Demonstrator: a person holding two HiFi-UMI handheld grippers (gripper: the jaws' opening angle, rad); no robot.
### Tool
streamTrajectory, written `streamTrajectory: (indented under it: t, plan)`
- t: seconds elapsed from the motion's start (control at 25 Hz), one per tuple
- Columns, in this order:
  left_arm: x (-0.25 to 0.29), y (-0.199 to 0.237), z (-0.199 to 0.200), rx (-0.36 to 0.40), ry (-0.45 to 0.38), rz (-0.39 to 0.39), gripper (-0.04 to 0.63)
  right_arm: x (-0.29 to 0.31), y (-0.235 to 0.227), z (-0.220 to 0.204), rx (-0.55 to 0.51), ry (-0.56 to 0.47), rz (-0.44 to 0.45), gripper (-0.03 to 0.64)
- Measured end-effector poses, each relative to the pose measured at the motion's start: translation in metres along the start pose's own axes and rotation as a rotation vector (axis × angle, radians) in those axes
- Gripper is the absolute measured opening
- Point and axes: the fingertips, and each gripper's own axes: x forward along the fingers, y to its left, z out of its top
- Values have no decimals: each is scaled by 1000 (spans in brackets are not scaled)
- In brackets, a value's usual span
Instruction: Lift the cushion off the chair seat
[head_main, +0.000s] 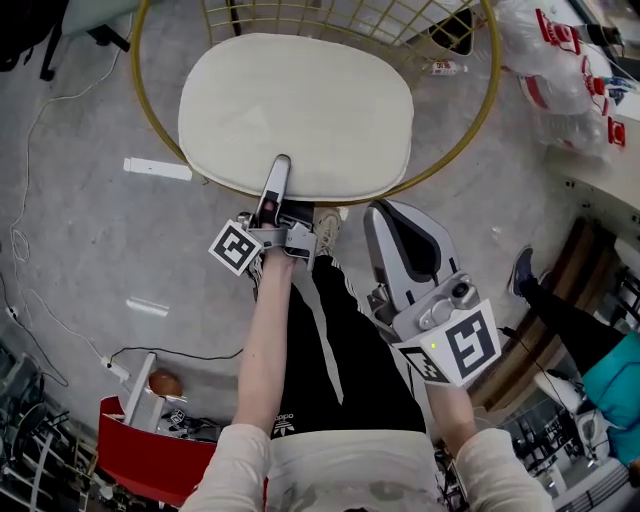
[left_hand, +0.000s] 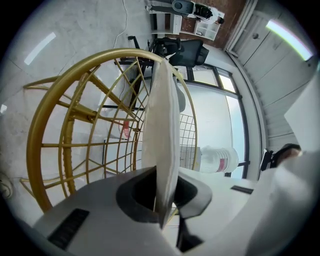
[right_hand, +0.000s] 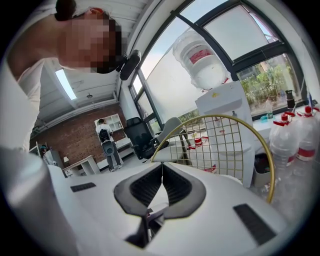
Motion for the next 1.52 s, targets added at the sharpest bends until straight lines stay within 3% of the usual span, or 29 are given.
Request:
streamTrajectory:
  t: [0.28, 0.56, 0.68, 0.92, 1.12, 1.2, 1.36, 1.52]
  plan:
    - [2, -50, 1, -12, -30, -46, 41, -2, 16, 35, -45, -40, 1, 17]
    - [13, -125, -5, 15, -23, -102, 41, -11, 26, 112, -133, -148, -40, 17]
    - [8, -173, -17, 28, -13, -109, 41, -29, 35, 154, -165, -180, -88, 17]
    - [25, -296, -32, 108, 27, -230, 41, -57, 57, 269, -164, -382, -130, 17]
    - [23, -383, -62, 56, 7, -278, 41, -103, 85, 343, -205, -496, -149, 17]
    - [28, -413, -70, 93, 14, -286, 41, -117, 91, 363, -215, -521, -147, 17]
    - [41, -470, -87, 239, 37, -322, 41, -137, 97, 392, -244, -568, -159, 17]
    - [43, -507, -107, 264, 38, -347, 41, -148, 103, 405, -255, -586, -162, 17]
